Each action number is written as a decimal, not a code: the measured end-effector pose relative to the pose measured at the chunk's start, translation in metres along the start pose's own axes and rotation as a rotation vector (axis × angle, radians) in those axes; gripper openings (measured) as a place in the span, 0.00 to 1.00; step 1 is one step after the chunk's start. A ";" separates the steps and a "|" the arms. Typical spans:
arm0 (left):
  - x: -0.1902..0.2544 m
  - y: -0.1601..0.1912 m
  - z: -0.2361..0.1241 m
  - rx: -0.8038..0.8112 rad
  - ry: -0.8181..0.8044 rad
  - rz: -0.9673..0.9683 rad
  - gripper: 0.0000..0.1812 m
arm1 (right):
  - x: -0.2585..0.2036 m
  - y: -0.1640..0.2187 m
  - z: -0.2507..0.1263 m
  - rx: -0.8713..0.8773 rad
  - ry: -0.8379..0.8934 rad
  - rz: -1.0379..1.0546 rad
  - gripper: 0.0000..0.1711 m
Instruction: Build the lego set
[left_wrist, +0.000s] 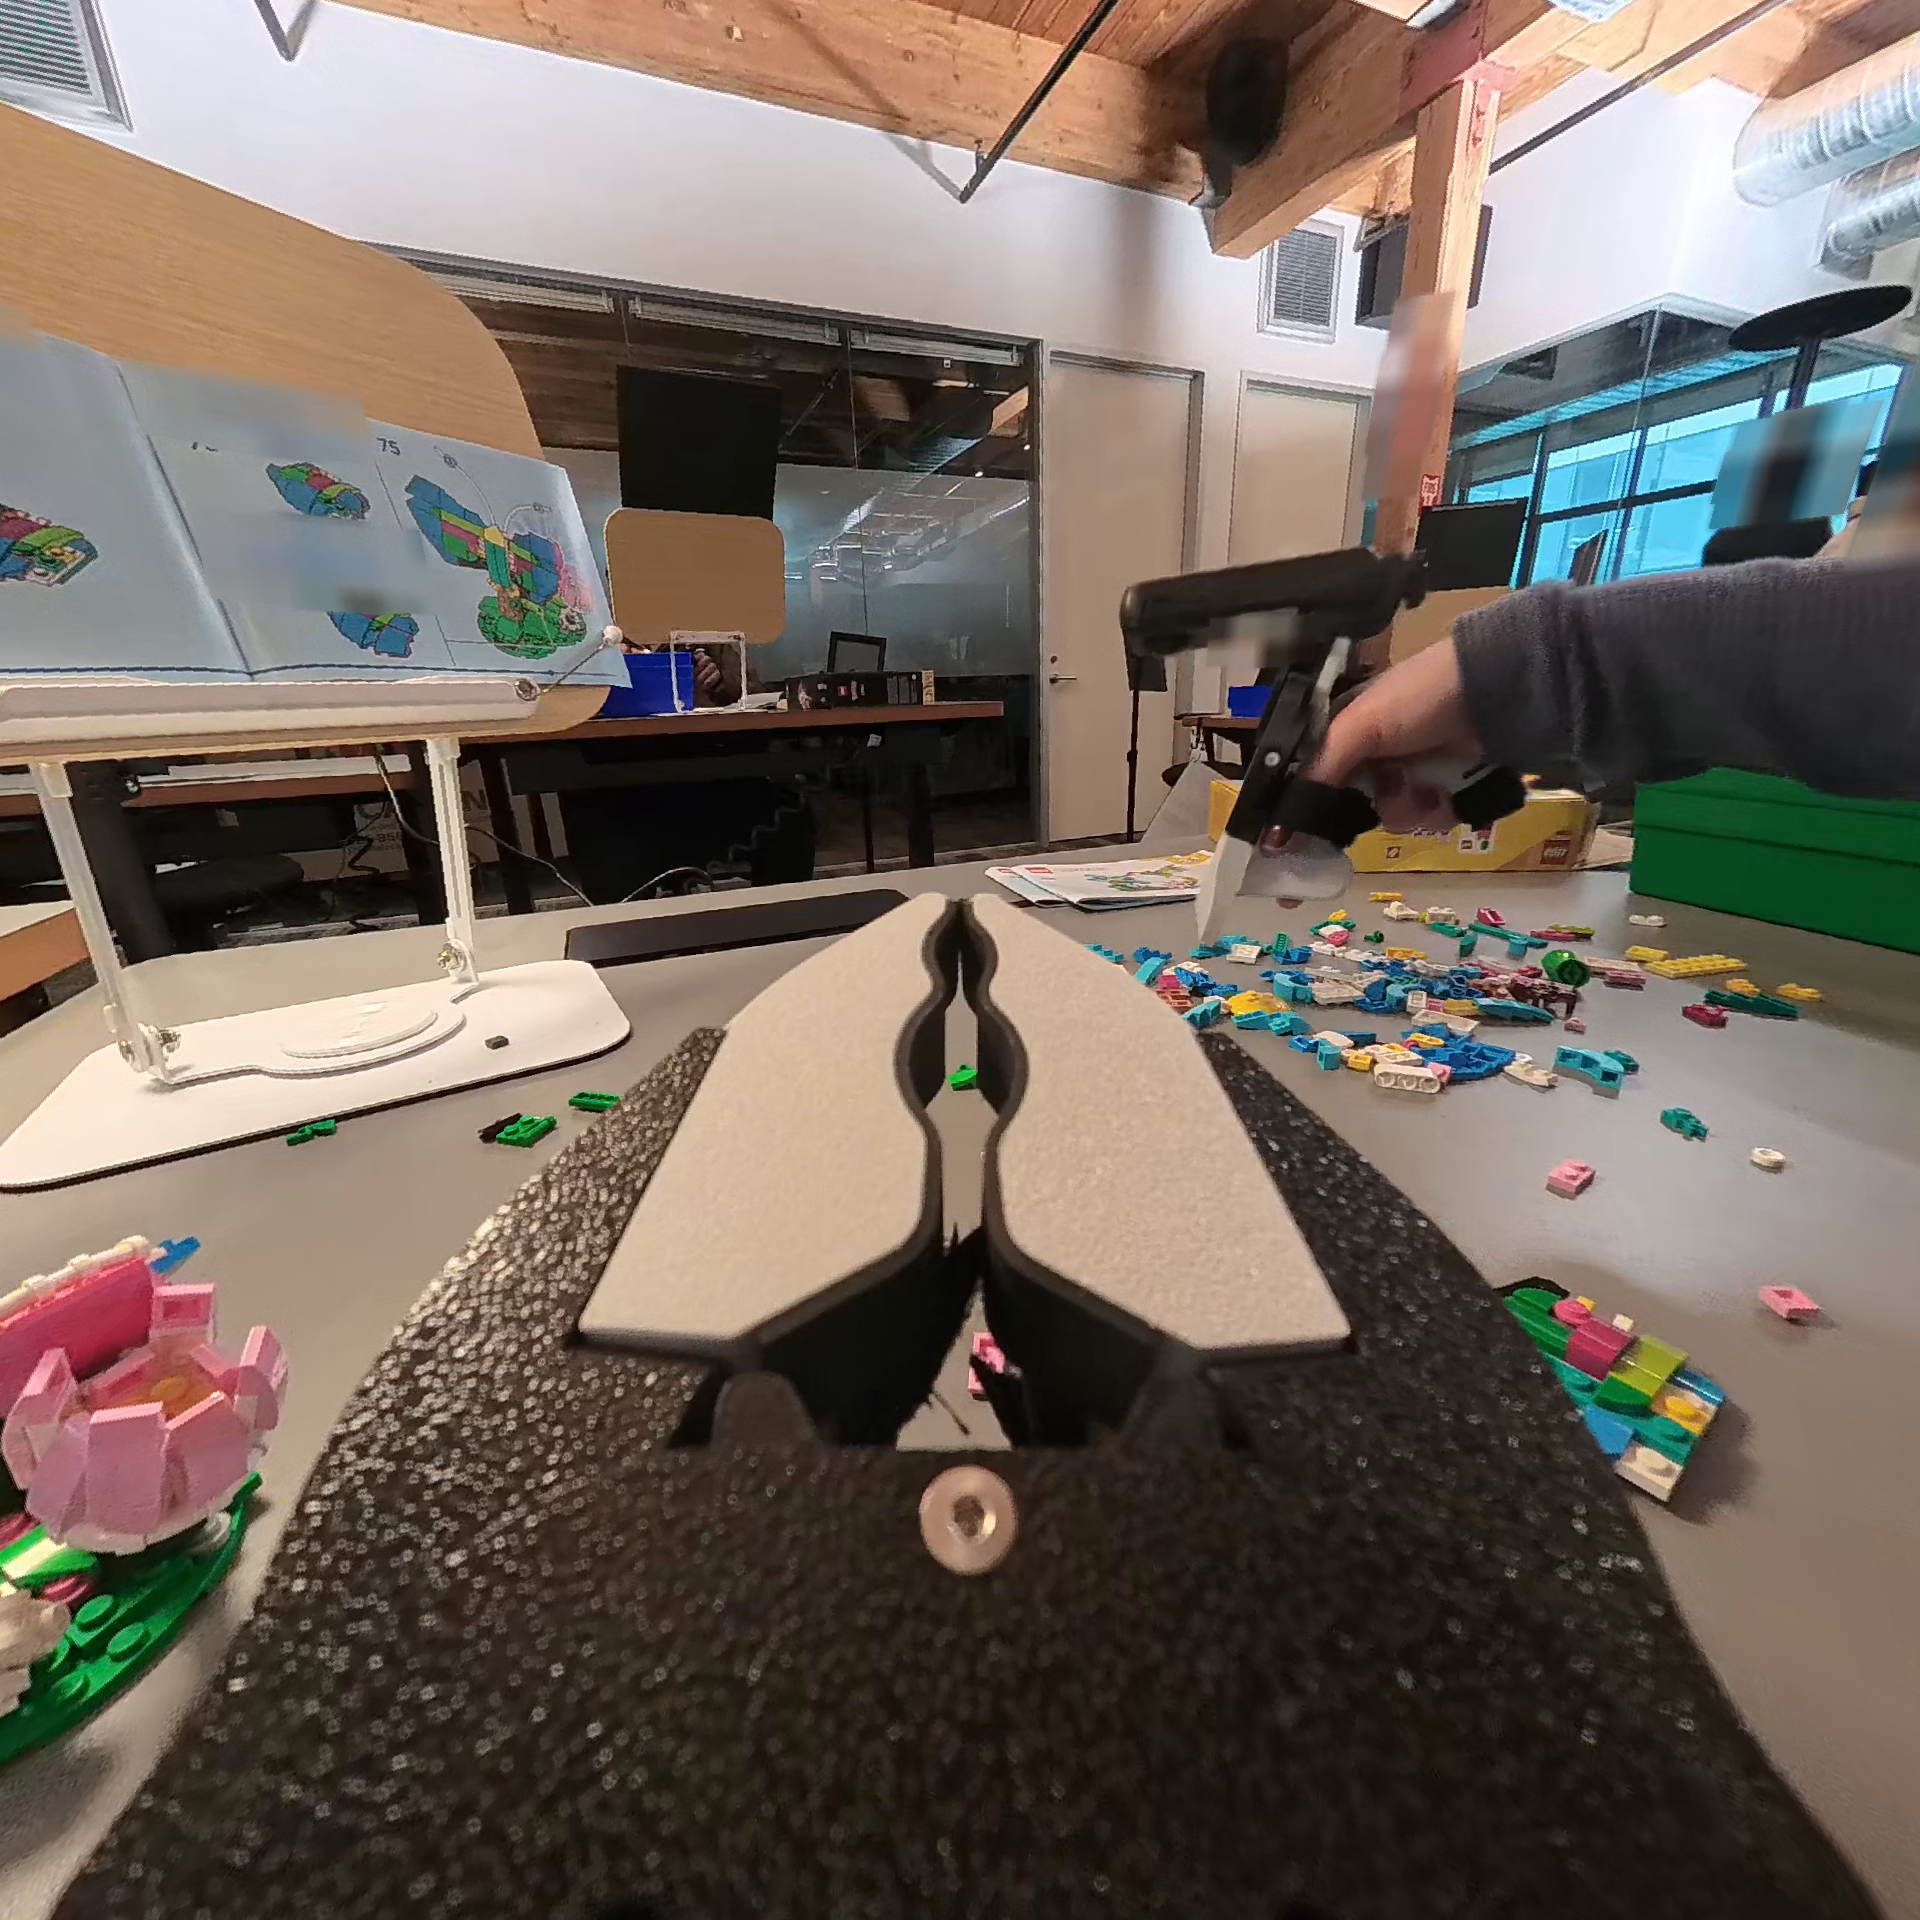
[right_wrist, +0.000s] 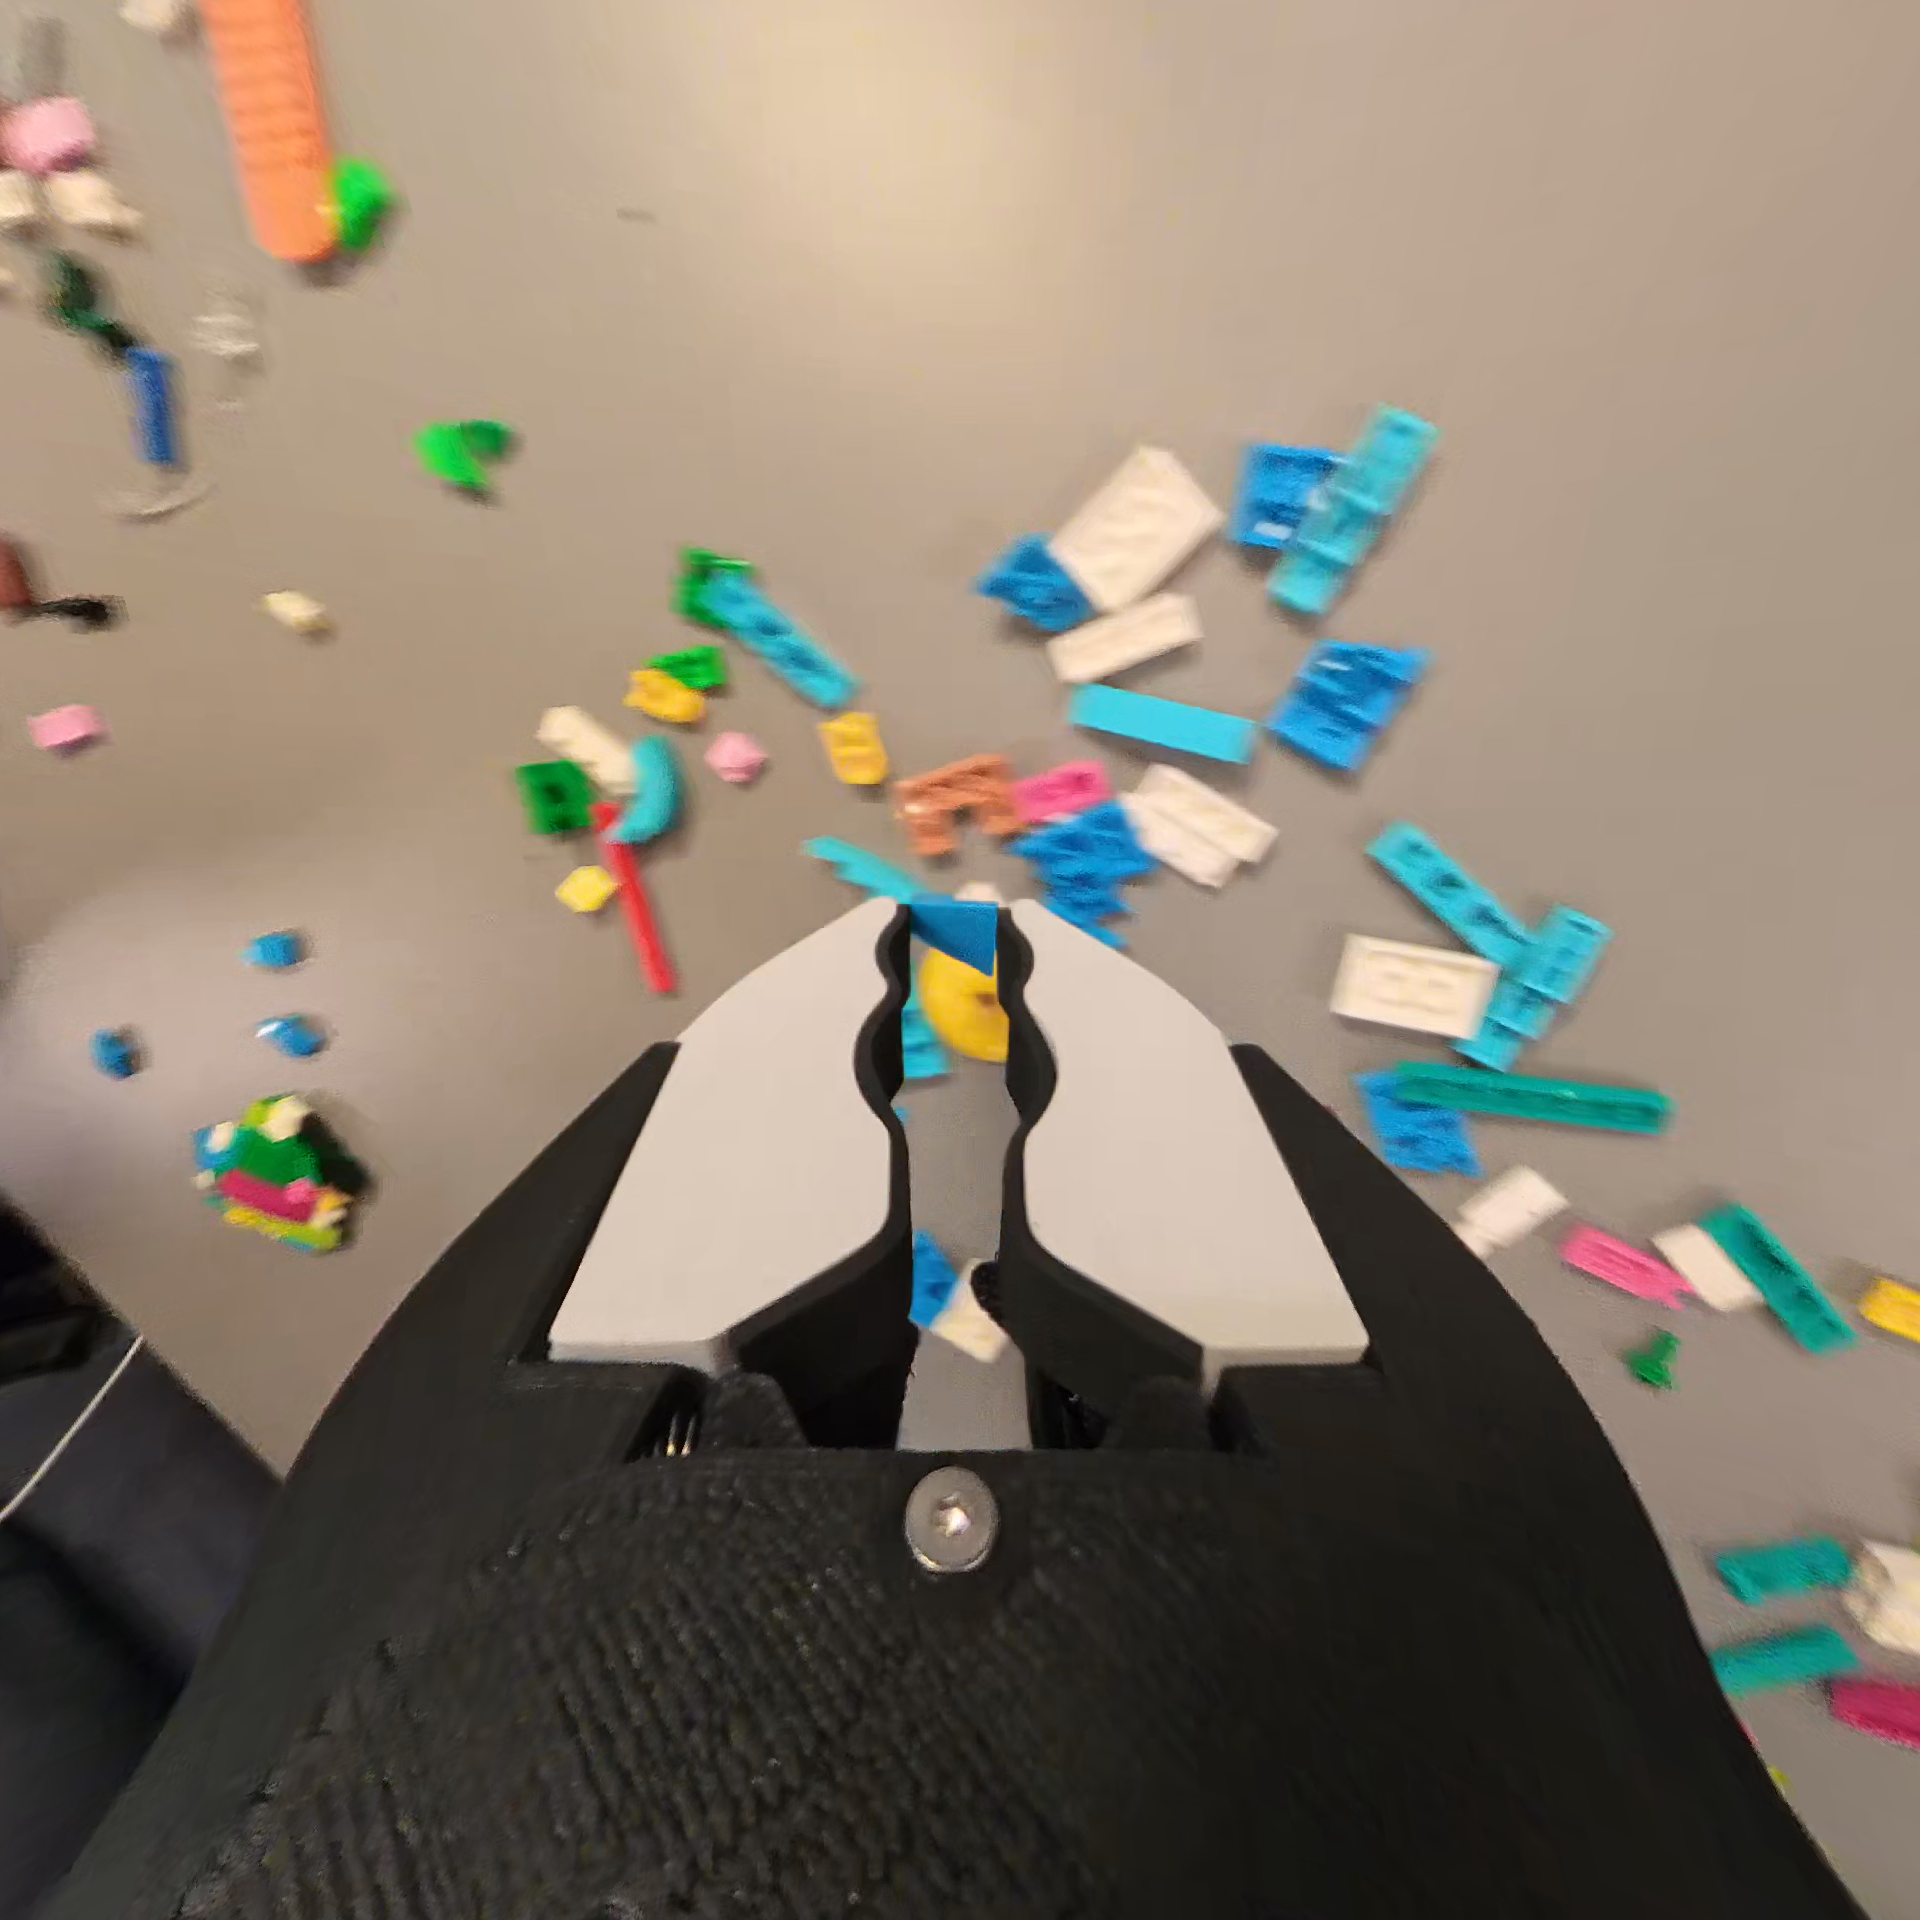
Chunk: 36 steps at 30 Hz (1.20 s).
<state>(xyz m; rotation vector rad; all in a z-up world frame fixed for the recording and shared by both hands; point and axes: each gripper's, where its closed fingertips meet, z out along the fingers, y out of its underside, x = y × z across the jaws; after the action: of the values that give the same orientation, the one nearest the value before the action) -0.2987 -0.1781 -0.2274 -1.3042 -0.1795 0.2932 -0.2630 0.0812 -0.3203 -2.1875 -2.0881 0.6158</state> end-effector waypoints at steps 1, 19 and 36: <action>0.000 0.000 0.000 0.001 -0.003 0.001 0.00 | -0.020 -0.001 0.001 0.010 -0.027 -0.044 0.08; -0.004 -0.003 -0.003 0.018 -0.045 0.053 0.00 | -0.218 0.051 0.076 -0.139 -0.100 -0.552 0.08; -0.001 -0.002 -0.002 0.012 -0.036 0.061 0.00 | -0.169 0.065 0.013 0.529 -0.138 -0.649 0.17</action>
<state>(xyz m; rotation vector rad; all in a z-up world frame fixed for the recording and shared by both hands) -0.2993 -0.1811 -0.2262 -1.2951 -0.1680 0.3695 -0.2065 -0.0913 -0.3112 -1.1372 -2.1797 1.0872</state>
